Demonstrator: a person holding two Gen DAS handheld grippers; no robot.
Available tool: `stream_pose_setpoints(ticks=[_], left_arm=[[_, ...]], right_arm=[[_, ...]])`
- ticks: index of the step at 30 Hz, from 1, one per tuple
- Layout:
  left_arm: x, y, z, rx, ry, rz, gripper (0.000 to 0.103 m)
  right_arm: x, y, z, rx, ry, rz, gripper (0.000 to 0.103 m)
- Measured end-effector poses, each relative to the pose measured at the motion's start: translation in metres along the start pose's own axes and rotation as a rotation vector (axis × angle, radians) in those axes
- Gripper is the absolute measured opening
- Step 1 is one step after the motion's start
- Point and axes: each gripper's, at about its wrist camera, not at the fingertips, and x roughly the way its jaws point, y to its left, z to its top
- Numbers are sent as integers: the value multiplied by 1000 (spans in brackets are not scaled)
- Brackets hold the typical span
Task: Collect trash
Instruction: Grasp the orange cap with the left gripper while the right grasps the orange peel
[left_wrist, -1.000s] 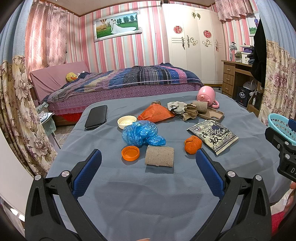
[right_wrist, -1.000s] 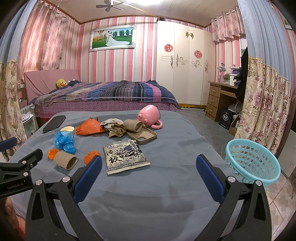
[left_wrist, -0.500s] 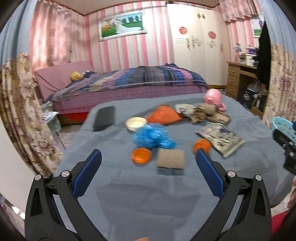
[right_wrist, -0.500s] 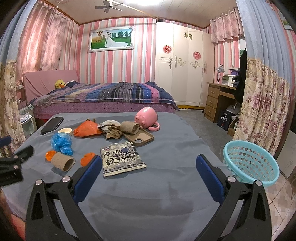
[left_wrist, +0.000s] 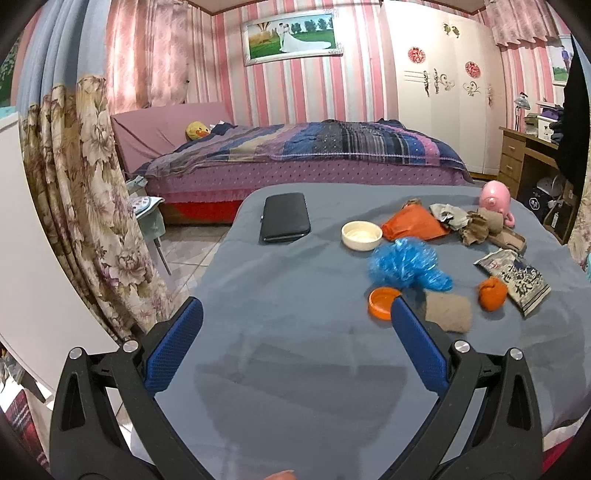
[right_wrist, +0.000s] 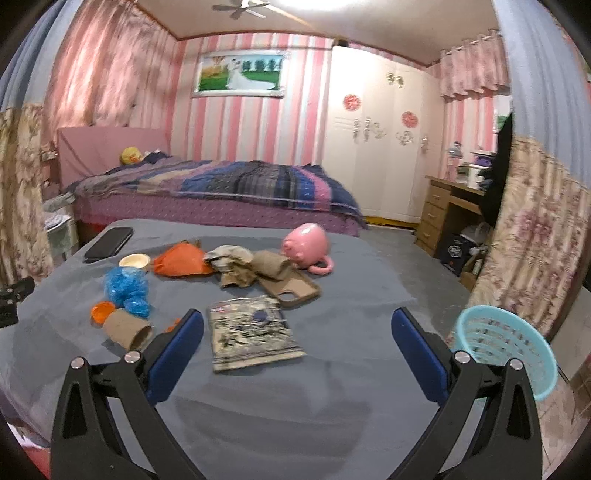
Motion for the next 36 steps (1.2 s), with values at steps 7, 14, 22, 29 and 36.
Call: stream_pose_setpoints(ticks=[7, 14, 22, 29, 36], left_arm=[[12, 11, -10, -16, 32, 18, 98], [31, 25, -19, -50, 79, 33, 98], [51, 20, -24, -53, 118, 29, 98], [68, -12, -22, -2, 147, -43, 98], [91, -44, -13, 57, 196, -118, 98]], right_arm=[[32, 28, 9, -77, 73, 41, 99], [63, 29, 9, -60, 102, 53, 99], [71, 25, 1, -33, 96, 74, 99], [75, 24, -6, -51, 110, 53, 99], [91, 20, -11, -4, 178, 120, 99]])
